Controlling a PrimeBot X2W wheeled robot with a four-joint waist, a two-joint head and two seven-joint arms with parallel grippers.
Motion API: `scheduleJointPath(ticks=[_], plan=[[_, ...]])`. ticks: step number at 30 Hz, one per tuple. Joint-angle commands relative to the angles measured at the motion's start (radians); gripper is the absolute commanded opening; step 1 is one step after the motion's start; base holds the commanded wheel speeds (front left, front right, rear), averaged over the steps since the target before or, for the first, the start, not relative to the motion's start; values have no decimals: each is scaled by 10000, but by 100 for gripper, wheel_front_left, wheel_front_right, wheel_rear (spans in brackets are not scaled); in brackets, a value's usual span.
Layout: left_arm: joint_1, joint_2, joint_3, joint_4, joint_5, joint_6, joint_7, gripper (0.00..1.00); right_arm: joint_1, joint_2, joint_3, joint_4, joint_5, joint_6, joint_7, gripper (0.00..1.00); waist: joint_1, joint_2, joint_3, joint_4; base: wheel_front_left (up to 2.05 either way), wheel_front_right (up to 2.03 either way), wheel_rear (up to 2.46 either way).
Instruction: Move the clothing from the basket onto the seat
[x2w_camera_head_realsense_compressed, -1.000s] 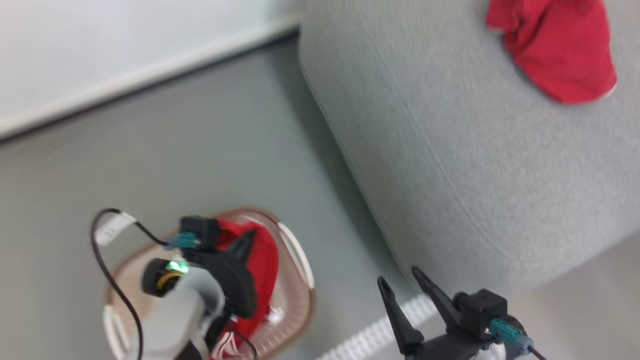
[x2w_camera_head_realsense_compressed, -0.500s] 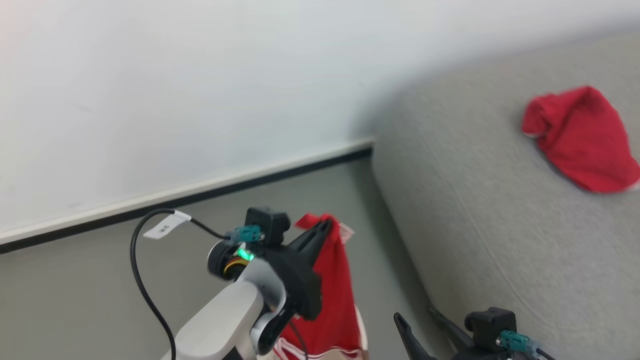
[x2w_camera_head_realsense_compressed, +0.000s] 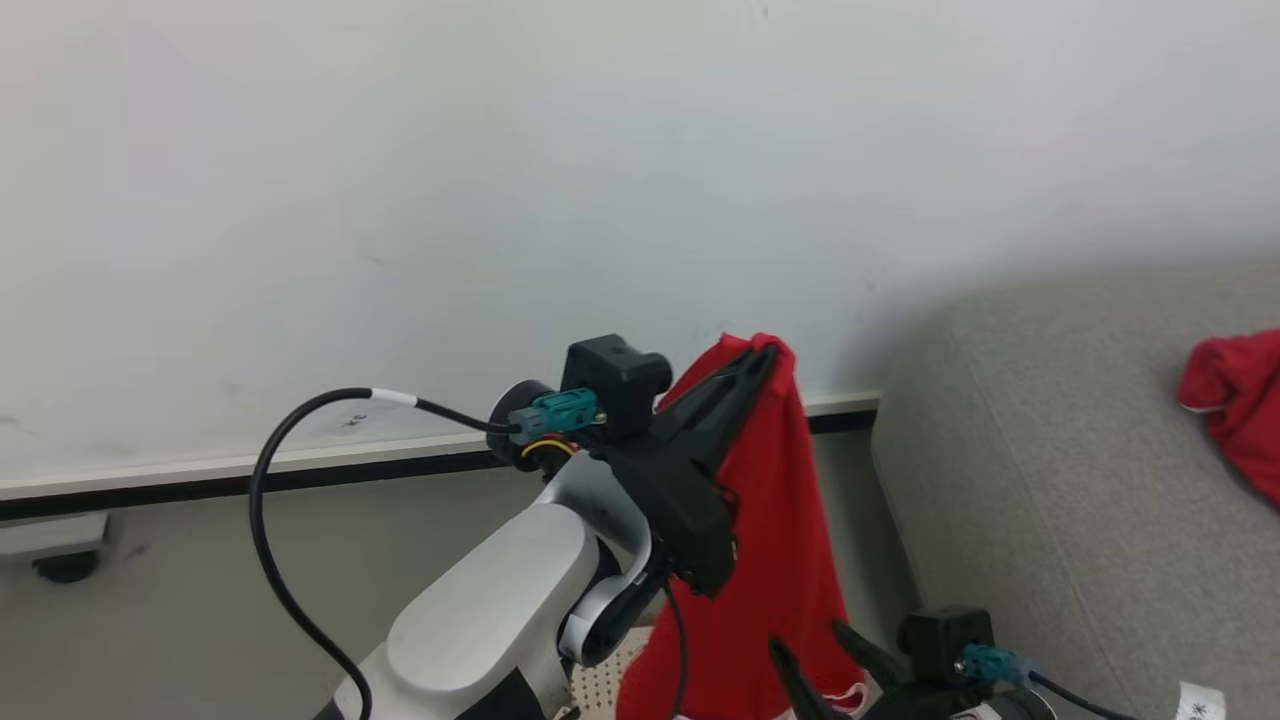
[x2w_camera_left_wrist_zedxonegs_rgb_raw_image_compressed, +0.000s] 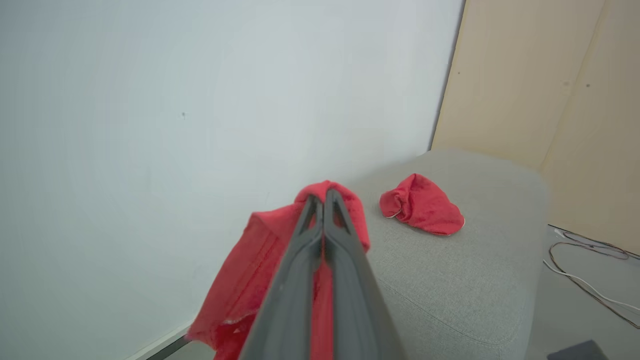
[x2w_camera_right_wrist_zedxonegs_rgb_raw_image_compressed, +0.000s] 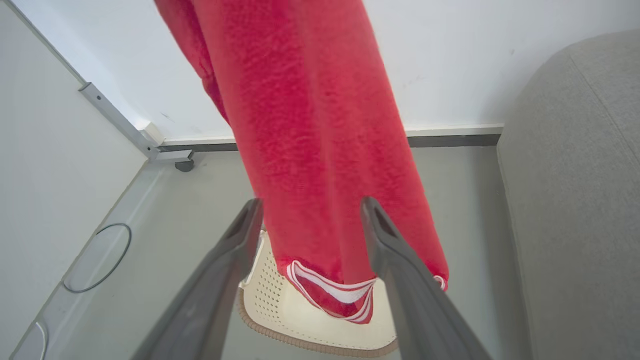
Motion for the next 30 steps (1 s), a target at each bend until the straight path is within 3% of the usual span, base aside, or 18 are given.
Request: scheduleJointPath(ticks=[1, 12, 24, 30], plan=[[-193, -12, -77, -332, 73, 23, 76, 0, -227, 4, 36, 186, -232, 1, -9, 100, 1, 1, -331, 472, 0, 0, 0], [-214, 3, -422, -1978, -241, 85, 783, 0, -1027, 237, -321, 1205, -1057, 1, -322, 100, 1, 1, -293, 906, 0, 0, 0], [-107, -11, -726, -4000, -1712, -227, 1103, 0, -1932, 209, 434, 2329, -243, 1, -670, 100, 1, 1, -273, 1180, 0, 0, 0], [-247, -21, -867, -4362, -2385, -327, 1027, 0, -2348, 139, 1038, 2646, 143, 1, -899, 100, 1, 1, -287, 1114, 0, 0, 0]])
